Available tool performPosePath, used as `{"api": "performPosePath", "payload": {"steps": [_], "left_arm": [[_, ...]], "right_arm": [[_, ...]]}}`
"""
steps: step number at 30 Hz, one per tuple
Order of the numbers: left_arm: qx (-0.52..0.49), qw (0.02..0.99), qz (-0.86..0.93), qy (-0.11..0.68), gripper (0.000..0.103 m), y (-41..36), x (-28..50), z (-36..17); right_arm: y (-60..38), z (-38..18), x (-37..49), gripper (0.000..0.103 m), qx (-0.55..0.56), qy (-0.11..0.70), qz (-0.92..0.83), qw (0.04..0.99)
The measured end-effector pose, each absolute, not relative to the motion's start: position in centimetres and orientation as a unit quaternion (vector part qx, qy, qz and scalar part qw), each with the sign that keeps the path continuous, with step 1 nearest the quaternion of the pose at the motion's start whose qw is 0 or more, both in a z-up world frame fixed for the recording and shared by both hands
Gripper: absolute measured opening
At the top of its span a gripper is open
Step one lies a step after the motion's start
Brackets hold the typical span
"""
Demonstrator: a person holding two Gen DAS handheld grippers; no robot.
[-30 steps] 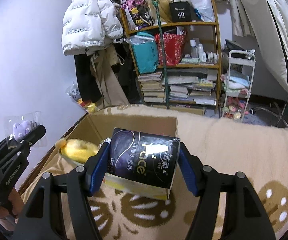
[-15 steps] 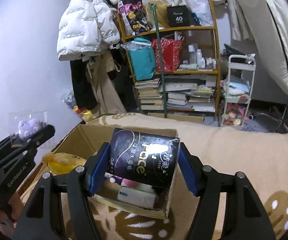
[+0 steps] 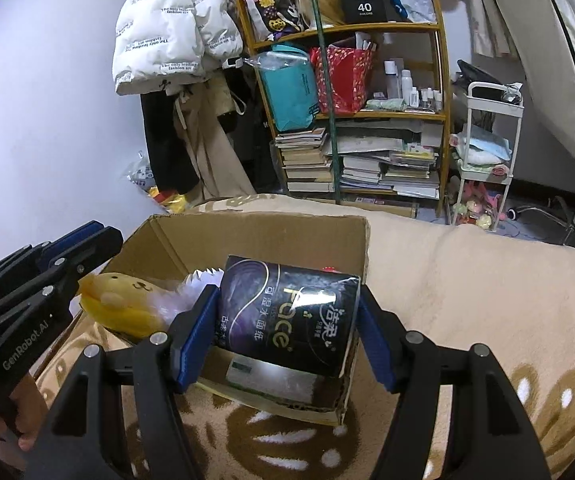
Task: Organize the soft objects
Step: 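Open both tools over the box, releasing the bagged toy and tissue pack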
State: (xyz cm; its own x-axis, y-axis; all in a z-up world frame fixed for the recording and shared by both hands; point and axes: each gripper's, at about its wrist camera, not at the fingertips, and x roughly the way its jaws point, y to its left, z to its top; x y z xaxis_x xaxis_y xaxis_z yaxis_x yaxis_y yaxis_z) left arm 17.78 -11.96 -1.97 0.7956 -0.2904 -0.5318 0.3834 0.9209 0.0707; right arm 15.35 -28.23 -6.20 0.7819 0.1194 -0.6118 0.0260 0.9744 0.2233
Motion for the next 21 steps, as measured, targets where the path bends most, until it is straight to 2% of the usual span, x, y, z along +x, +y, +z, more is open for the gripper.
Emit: {"api": "performPosePath", "payload": {"steps": [7,9,10,11,14,16,19,21], "left_arm": [[0.089,0.944,-0.168,0.269,0.032,-11.4,17.9,-2.2],[0.091,0.945,-0.166,0.267,0.038,-11.3,17.8,-2.1],[0.093,0.946,-0.164,0.263,0.044,-11.2,17.7,-2.1],[0.096,0.948,-0.161,0.258,0.049,-11.2,17.6,-1.9],[0.108,0.952,-0.152,0.241,0.055,-10.8,16.7,-1.5],[0.111,0.955,-0.145,0.235,0.057,-10.5,16.3,-1.1],[0.109,0.959,-0.137,0.224,0.070,-9.9,15.5,-0.4],[0.110,0.960,-0.134,0.218,0.076,-9.5,14.9,0.0]], "right_arm": [[-28.4,-6.7,15.5,0.072,0.112,0.334,0.026,0.935],[-28.2,-6.8,15.4,0.073,0.103,0.334,0.024,0.937],[-28.1,-6.8,15.5,0.073,0.098,0.336,0.024,0.936],[-27.9,-6.8,15.5,0.075,0.092,0.337,0.024,0.937],[-27.8,-6.7,15.4,0.082,0.086,0.338,0.019,0.937],[-27.9,-6.6,15.2,0.082,0.090,0.340,0.021,0.936],[-27.9,-6.2,14.6,0.086,0.091,0.339,0.018,0.936],[-28.0,-5.6,14.0,0.093,0.090,0.331,0.013,0.939]]}}
